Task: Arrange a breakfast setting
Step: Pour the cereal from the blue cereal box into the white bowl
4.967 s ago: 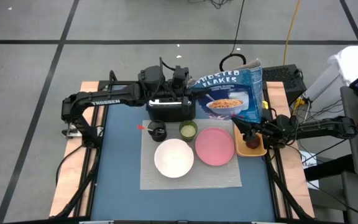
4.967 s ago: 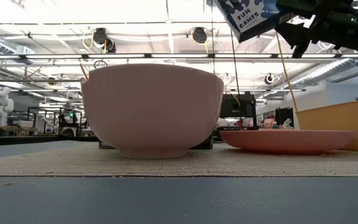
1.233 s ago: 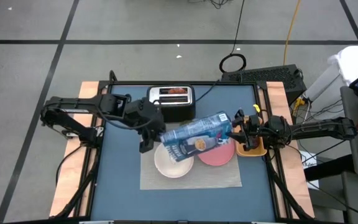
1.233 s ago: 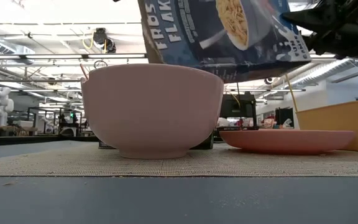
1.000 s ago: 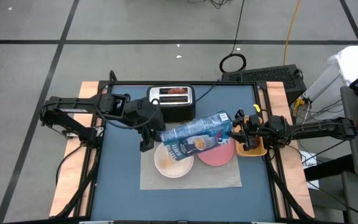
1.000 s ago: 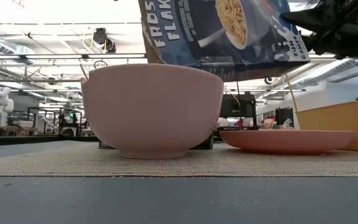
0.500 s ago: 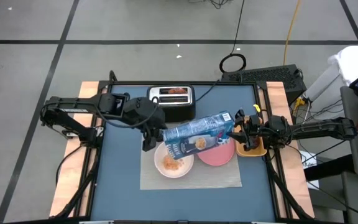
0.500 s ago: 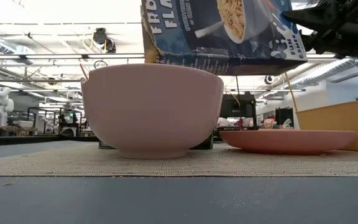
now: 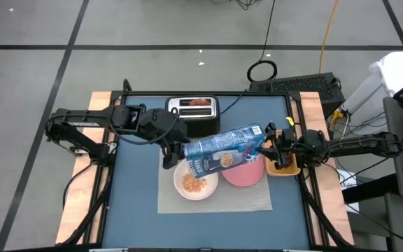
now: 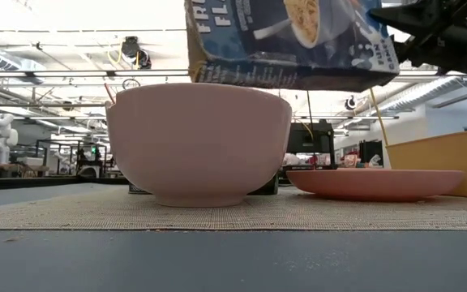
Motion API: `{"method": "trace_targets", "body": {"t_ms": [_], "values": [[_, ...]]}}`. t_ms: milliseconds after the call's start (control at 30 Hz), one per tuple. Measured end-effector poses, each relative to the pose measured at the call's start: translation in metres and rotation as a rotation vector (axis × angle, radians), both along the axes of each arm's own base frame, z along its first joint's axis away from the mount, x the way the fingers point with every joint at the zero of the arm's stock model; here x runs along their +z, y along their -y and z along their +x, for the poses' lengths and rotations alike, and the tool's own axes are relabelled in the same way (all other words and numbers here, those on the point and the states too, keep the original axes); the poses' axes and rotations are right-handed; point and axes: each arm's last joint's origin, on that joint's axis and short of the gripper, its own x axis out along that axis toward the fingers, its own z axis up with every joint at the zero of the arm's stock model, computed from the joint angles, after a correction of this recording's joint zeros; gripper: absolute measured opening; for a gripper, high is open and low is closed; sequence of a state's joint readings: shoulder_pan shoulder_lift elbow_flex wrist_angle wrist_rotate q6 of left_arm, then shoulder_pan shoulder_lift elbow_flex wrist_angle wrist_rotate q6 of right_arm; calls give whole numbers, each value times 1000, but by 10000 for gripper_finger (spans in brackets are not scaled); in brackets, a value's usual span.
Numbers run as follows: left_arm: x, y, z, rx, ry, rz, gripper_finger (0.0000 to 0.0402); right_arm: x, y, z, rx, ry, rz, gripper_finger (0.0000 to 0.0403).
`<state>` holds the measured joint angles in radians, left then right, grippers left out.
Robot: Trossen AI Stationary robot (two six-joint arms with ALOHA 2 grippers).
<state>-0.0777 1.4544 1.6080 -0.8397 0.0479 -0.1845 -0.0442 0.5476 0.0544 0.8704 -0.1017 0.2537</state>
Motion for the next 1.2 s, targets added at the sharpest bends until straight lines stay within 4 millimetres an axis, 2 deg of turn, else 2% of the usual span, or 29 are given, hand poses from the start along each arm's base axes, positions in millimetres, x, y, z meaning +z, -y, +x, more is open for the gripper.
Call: {"method": "trace_targets", "body": {"t_ms": [367, 700, 1200], "values": [[-28, 12, 1, -14, -97, -12, 154, 4, 0, -1, 3, 43, -3, 180], [-33, 16, -3, 37, -150, -19, 154, 4, 0, -1, 10, 39, 17, 179], [-32, 27, -4, 112, -123, 39, 154, 6, 0, -2, 12, 57, 28, 178]]}}
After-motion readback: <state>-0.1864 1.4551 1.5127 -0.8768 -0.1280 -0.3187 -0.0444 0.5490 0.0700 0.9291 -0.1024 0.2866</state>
